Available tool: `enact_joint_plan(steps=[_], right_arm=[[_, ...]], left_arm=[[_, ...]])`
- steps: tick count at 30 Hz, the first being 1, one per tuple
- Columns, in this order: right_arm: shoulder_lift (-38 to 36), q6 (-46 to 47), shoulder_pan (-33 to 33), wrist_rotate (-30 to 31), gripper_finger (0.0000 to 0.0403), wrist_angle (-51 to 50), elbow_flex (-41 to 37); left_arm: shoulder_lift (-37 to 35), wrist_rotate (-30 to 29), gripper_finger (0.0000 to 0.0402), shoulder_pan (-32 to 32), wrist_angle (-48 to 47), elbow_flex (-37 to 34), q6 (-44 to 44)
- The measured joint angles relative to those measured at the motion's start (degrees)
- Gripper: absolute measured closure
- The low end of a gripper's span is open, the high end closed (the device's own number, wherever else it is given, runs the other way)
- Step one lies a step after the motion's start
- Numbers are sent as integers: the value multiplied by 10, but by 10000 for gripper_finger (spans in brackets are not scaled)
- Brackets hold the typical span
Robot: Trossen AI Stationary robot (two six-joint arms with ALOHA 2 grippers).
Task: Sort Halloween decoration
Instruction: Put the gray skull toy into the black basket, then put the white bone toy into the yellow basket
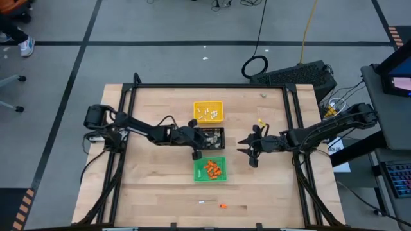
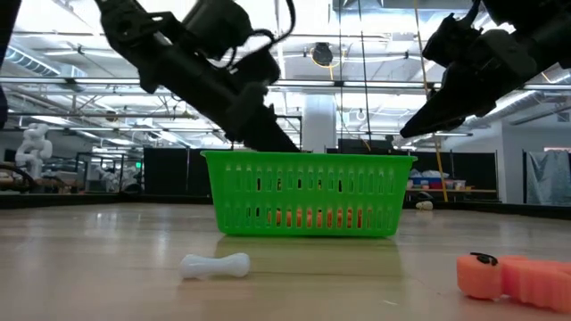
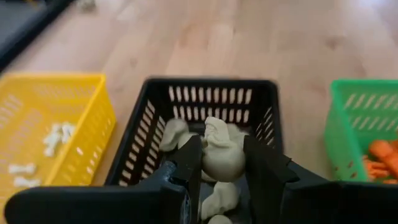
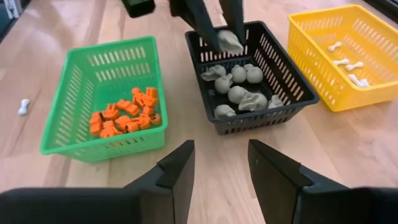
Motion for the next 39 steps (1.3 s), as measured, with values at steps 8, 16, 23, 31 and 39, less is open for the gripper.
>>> enact_joint_plan(steps=[8,16,23,31,39], right_arm=[[0,0,11,0,268,-4,0],[0,0,22,0,268,-11,0],[0,-2,34,1,268,-33,0],[0,-43,38,32,268,-28,0],[0,-58,38,47,268,-28,0]], left_arm=[[10,10,276,4,-137,56,-38],[-9,11,162,4,-208,73,-102],[-109,-47,137,-107,-317,95,-159],[-118,-155,157,-295,-263,96,-174],[-44,-170,188,-377,-136,99,-204]])
